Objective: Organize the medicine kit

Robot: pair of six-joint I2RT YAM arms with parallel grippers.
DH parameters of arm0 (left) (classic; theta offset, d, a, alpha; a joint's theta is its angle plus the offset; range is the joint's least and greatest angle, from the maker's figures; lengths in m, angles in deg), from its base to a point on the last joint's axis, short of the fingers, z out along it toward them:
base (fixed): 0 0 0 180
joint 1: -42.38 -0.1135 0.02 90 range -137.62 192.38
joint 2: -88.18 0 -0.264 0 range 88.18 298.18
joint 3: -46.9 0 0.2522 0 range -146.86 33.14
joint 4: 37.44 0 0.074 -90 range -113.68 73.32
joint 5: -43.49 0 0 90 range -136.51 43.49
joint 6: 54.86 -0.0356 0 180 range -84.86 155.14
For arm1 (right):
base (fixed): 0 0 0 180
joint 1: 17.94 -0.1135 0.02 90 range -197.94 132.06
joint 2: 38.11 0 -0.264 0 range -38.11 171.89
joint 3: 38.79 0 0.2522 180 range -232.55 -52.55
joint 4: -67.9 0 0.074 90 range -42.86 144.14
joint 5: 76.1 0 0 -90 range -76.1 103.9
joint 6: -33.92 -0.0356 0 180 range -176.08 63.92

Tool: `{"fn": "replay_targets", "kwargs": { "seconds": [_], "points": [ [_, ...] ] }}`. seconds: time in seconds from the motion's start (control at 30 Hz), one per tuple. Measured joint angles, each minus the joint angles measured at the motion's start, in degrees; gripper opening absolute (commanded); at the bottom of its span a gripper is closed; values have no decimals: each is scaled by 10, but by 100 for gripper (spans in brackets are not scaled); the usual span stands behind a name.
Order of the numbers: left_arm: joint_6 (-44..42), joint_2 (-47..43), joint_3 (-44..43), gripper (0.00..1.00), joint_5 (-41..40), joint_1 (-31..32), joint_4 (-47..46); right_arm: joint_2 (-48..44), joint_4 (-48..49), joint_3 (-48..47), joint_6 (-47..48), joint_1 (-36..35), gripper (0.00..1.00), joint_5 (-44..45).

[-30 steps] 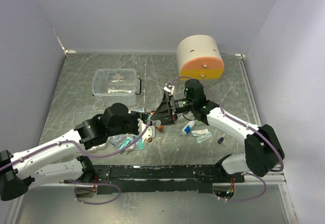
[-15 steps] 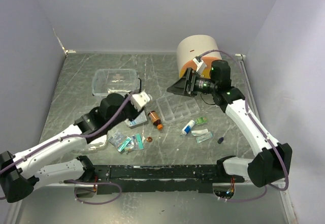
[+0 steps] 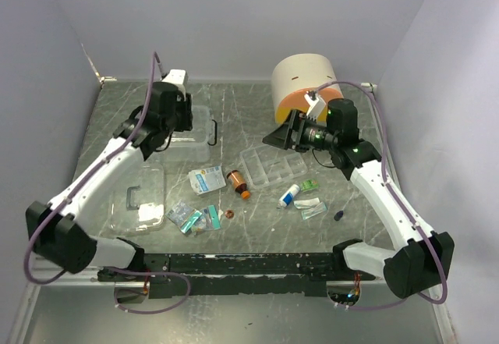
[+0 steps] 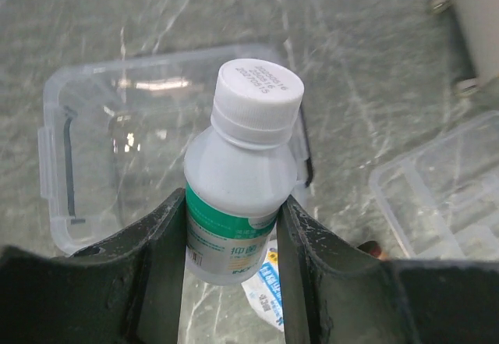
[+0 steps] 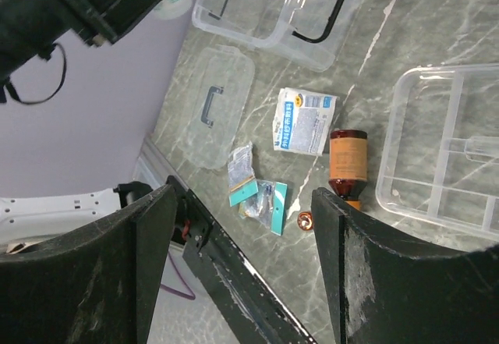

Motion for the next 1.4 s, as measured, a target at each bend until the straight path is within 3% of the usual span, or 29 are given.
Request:
{"fn": "replay_targets", "kwargs": {
  "seconds": [0.37, 0.67, 0.9, 1.4],
  "points": [
    [23, 241, -134, 33, -73, -88, 155, -22, 12, 53, 8, 0, 70, -3],
    [25, 366, -228, 33, -121, -112, 229, -22, 70, 104, -23, 0, 70, -36],
    [31, 386, -242, 33, -130, -112, 258, -30, 114, 146, -59, 0, 70, -53],
    [44, 386, -186, 36, -139, -113, 267, -36, 136, 148, -75, 0, 69, -56]
  ]
}}
